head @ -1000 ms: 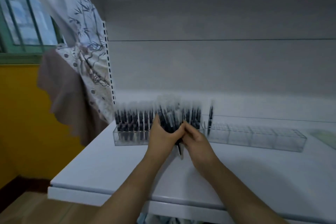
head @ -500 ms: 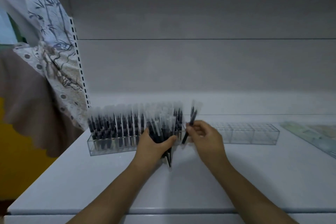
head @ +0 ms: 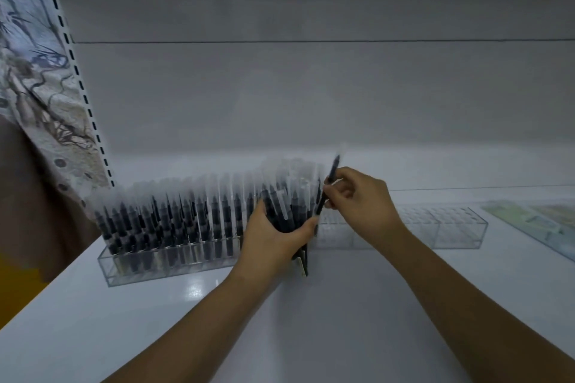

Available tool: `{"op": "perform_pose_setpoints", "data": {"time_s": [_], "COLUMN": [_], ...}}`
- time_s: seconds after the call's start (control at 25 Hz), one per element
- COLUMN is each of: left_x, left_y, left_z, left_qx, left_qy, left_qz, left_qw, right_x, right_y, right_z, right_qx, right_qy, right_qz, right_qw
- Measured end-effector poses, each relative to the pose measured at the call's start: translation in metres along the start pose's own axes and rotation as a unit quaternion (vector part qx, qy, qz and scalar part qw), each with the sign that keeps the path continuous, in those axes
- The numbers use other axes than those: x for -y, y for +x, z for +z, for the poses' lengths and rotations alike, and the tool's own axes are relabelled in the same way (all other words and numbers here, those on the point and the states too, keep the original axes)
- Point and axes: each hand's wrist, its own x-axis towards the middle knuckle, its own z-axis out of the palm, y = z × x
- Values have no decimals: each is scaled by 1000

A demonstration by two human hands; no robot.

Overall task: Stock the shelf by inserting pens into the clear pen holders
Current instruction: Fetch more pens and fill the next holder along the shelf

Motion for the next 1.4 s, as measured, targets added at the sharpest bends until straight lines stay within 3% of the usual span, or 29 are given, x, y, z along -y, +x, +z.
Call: {"op": "perform_pose_setpoints", "data": {"time_s": [0.2, 0.52, 0.6, 0.68, 0.76, 0.84, 0.92, 1.04, 1.16, 1.24, 1.4], "left_x": [8, 8, 9, 10, 10, 9, 7, 6, 5, 4, 3], "left_y": [-7, -10, -10, -11, -12, -13, -13, -13, -14, -16, -16], "left_z": [2, -4, -3, -1, 0, 0, -1, -1, -3, -4, -4], "left_qx": [20, 29, 29, 31, 35, 40, 43, 46, 45, 47, 42], "left_qy": [-8, -38, -37, -29, -29, -40, -47, -47, -46, -41, -44], "left_qz": [17, 14, 5, -3, -13, -15, -20, -40, -60, -57, -53], "left_qw": [1000, 999, 999, 999, 999, 998, 998, 997, 996, 996, 997], "right_x": [-5, -20, -13, -1, 15, 20, 18, 15, 12, 9, 10], "right_y": [-8, -11, -16, -23, -30, -33, -32, -29, -22, -14, 1], "right_z": [9, 15, 7, -6, -14, -12, -10, -12, -21, -30, -26], "right_qx": [73, 69, -30, -83, 25, 134, 156, 124, -33, -132, -139], "right_qy": [-150, -203, -148, 7, 148, 184, 193, 227, 323, 311, 207], "right_qz": [-74, -76, -64, -56, -48, -29, -16, -10, -8, -21, -55], "right_qw": [983, 974, 986, 995, 988, 973, 969, 966, 946, 941, 967]}}
